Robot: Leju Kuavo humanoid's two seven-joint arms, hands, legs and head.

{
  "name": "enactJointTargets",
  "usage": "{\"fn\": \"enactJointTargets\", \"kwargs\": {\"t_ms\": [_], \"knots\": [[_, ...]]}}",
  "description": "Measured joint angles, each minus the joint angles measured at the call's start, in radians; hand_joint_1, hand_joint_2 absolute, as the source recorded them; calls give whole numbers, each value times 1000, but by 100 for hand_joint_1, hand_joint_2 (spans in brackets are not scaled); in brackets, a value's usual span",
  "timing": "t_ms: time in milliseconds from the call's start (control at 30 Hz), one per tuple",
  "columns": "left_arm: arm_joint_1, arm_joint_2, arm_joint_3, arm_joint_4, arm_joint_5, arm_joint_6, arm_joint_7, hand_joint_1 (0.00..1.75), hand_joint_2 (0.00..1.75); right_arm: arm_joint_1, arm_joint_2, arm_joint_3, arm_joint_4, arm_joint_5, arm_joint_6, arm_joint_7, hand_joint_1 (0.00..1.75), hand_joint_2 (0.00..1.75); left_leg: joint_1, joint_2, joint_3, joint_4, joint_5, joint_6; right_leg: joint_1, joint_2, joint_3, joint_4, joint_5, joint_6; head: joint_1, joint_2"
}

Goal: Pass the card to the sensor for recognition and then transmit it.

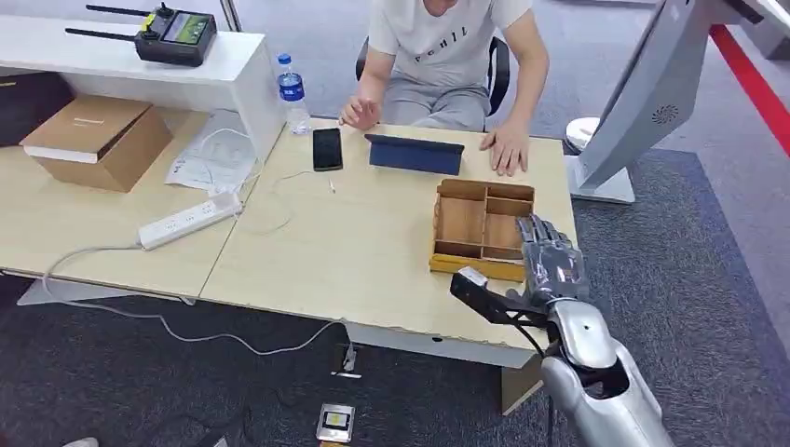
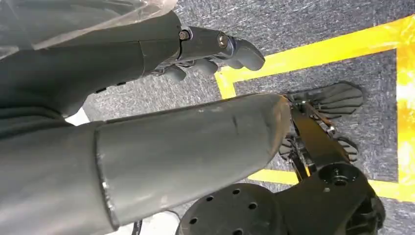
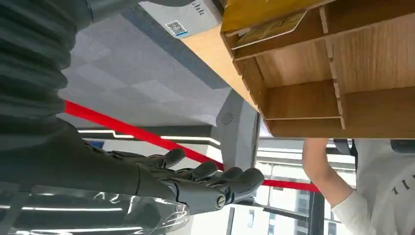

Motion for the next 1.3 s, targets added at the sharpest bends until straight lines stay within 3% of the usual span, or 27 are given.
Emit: {"fn": "enactJointTargets", "kwargs": {"t_ms": [200,467,1300], "knots": [[-1,0,-7,0,-5,0,0,0,0,-8,21,-1,68,5,-18,-8,0,175,0,0,0,0,0,0,0,0,0,0,0,0,0,0],[-2,0,-18,0,-23,0,-10,0,0,-72,58,-1,240,3,-127,-30,0,175,0,0,0,0,0,0,0,0,0,0,0,0,0,0],[-4,0,-67,0,-56,-3,-37,0,0,-187,117,-11,567,21,-245,-62,0,175,0,0,0,0,0,0,0,0,-1,0,0,0,0,0]]}}
